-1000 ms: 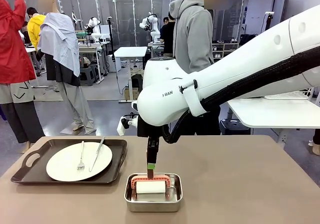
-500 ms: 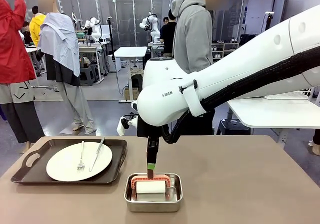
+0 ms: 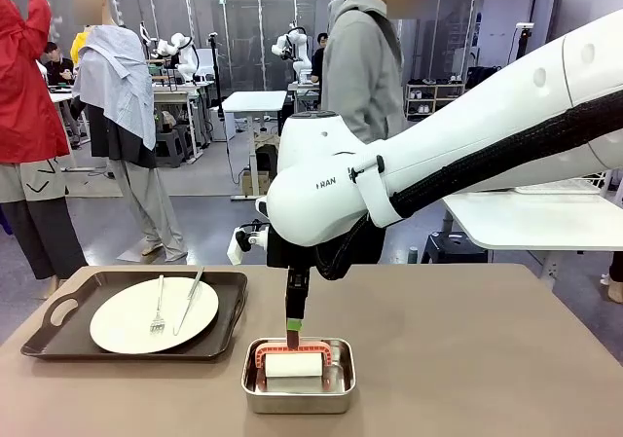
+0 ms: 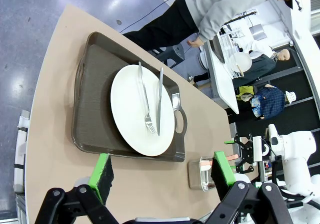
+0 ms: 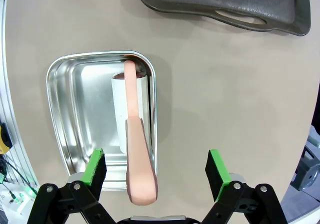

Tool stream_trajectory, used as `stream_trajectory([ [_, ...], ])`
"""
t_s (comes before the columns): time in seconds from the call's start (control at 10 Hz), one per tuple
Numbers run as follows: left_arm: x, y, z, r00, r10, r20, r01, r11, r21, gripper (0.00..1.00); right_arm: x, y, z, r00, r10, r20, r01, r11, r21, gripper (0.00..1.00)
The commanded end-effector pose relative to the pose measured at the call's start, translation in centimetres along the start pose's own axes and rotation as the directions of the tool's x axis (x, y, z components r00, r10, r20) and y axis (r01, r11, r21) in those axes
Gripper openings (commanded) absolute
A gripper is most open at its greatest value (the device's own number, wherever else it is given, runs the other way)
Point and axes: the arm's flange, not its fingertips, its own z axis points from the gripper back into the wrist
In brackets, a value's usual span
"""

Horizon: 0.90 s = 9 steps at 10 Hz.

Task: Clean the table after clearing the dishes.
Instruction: When the right (or left) Handle tray is removed, use the right hand (or left hand) to clean the right (or left) side of the table with the Lint Roller.

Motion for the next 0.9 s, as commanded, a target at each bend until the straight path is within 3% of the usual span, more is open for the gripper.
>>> stream_trajectory([
  [0.0,0.1,0.2,0.3,1.000,-0.010,0.001,0.010,1.000,-0.015,1.00,0.1,0.2,0.1,1.000,0.001,-0.004,-0.001,1.000,0.006,1.00],
  [0.2,0.1,0.2,0.3,1.000,-0.010,0.001,0.010,1.000,-0.015,1.00,0.0,0.0,0.0,1.000,0.000,0.000,0.000,1.000,0.000,1.00],
  [0.3,0.1,0.2,0.3,1.000,-0.010,0.001,0.010,1.000,-0.015,1.00,-1.0,0.2,1.9,0.994,-0.094,0.051,0.096,0.995,-0.022,1.00],
  [0.4,0.1,0.2,0.3,1.000,-0.010,0.001,0.010,1.000,-0.015,1.00,-4.0,-0.6,4.2,0.943,-0.279,0.182,0.280,0.960,0.020,1.00],
  [0.5,0.1,0.2,0.3,1.000,-0.010,0.001,0.010,1.000,-0.015,1.00,-8.5,-0.8,6.2,0.802,-0.490,0.343,0.491,0.866,0.088,1.00],
  [0.6,0.1,0.2,0.3,1.000,-0.010,0.001,0.010,1.000,-0.015,1.00,-12.5,0.0,7.1,0.635,-0.639,0.434,0.674,0.733,0.094,1.00],
  [0.7,0.1,0.2,0.3,1.000,-0.010,0.001,0.010,1.000,-0.015,1.00,-16.6,1.7,7.5,0.466,-0.729,0.502,0.787,0.601,0.141,1.00],
  [0.8,0.1,0.2,0.3,1.000,-0.010,0.001,0.010,1.000,-0.015,1.00,-20.2,4.0,7.8,0.359,-0.758,0.544,0.863,0.491,0.115,1.00],
])
